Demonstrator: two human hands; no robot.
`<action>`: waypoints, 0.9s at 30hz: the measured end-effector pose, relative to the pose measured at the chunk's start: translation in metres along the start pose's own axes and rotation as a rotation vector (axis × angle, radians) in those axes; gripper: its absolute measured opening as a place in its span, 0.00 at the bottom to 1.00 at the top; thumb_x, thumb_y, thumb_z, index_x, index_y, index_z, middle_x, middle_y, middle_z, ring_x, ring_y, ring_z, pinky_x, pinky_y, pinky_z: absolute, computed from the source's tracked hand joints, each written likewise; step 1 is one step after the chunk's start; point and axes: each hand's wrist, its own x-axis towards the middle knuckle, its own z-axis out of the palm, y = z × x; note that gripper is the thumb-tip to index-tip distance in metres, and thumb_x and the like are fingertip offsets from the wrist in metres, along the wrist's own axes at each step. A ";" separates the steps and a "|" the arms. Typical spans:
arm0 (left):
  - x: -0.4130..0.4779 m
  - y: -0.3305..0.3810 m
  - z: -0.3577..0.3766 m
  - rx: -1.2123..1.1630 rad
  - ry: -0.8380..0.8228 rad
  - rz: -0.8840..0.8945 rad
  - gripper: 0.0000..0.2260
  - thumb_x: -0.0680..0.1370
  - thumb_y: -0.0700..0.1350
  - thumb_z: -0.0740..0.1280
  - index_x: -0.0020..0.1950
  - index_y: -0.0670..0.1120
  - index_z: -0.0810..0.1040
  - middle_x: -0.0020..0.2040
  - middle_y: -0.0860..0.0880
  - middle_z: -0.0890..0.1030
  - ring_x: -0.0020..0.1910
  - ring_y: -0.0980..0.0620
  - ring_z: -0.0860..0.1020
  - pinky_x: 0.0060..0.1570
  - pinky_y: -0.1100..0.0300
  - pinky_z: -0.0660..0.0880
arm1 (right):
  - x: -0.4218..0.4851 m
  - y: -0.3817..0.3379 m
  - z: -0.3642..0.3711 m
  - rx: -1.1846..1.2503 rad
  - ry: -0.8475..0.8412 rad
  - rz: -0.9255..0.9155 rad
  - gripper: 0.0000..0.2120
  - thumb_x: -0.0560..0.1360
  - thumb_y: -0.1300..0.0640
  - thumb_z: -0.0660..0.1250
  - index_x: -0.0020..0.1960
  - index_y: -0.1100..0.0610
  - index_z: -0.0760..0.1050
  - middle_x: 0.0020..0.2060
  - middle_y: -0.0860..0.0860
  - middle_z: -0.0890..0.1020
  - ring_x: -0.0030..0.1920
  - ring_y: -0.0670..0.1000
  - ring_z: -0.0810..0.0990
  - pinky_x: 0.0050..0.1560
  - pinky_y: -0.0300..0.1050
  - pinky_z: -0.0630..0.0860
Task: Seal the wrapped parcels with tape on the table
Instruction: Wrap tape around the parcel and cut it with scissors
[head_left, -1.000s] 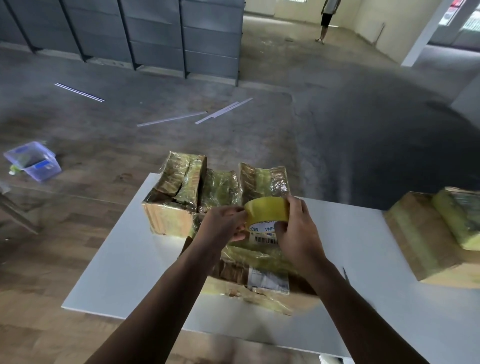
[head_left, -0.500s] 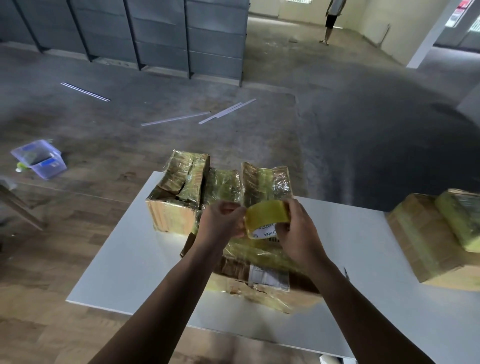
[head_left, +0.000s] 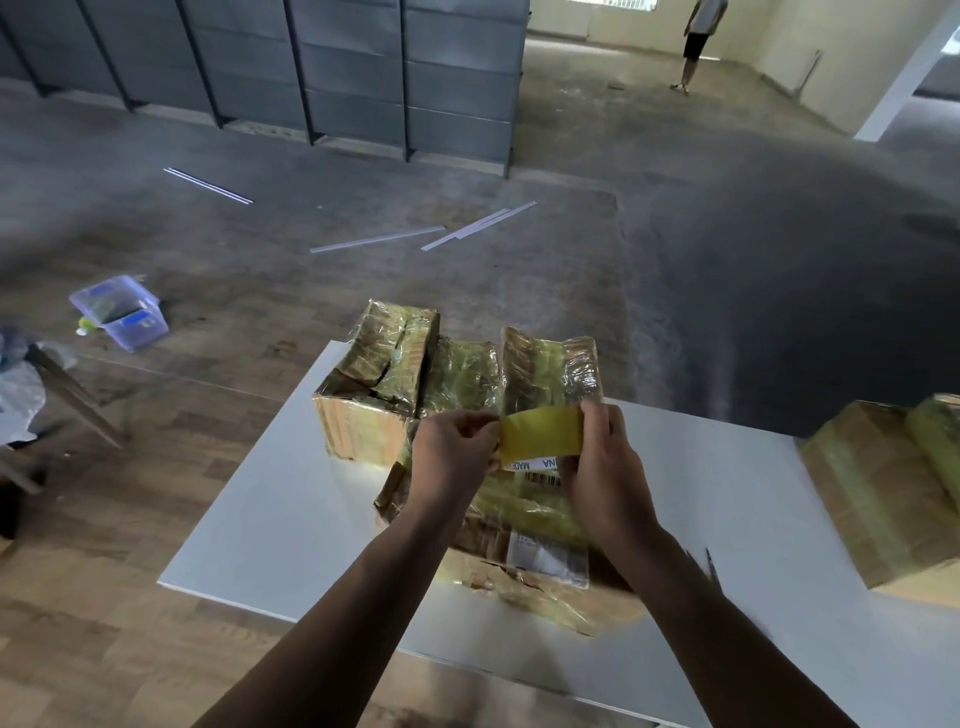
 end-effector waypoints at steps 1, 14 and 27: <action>0.002 0.000 -0.001 -0.045 0.001 -0.045 0.07 0.76 0.36 0.69 0.53 0.38 0.82 0.39 0.48 0.82 0.35 0.52 0.82 0.36 0.59 0.82 | 0.000 0.000 0.000 0.006 0.002 0.005 0.29 0.70 0.64 0.73 0.67 0.64 0.65 0.58 0.61 0.73 0.47 0.61 0.80 0.41 0.54 0.81; 0.007 0.004 -0.013 -0.027 -0.200 0.046 0.04 0.75 0.37 0.70 0.44 0.46 0.82 0.38 0.47 0.84 0.36 0.51 0.81 0.35 0.59 0.79 | 0.013 0.003 -0.012 0.401 -0.156 0.265 0.18 0.77 0.61 0.65 0.65 0.53 0.64 0.50 0.48 0.74 0.46 0.51 0.80 0.36 0.45 0.81; 0.004 0.006 -0.018 -0.334 -0.323 -0.066 0.18 0.74 0.34 0.70 0.63 0.42 0.74 0.49 0.38 0.80 0.41 0.49 0.81 0.39 0.58 0.80 | 0.018 -0.006 -0.021 0.455 -0.227 0.317 0.09 0.81 0.51 0.59 0.60 0.51 0.71 0.48 0.46 0.78 0.40 0.44 0.80 0.34 0.34 0.75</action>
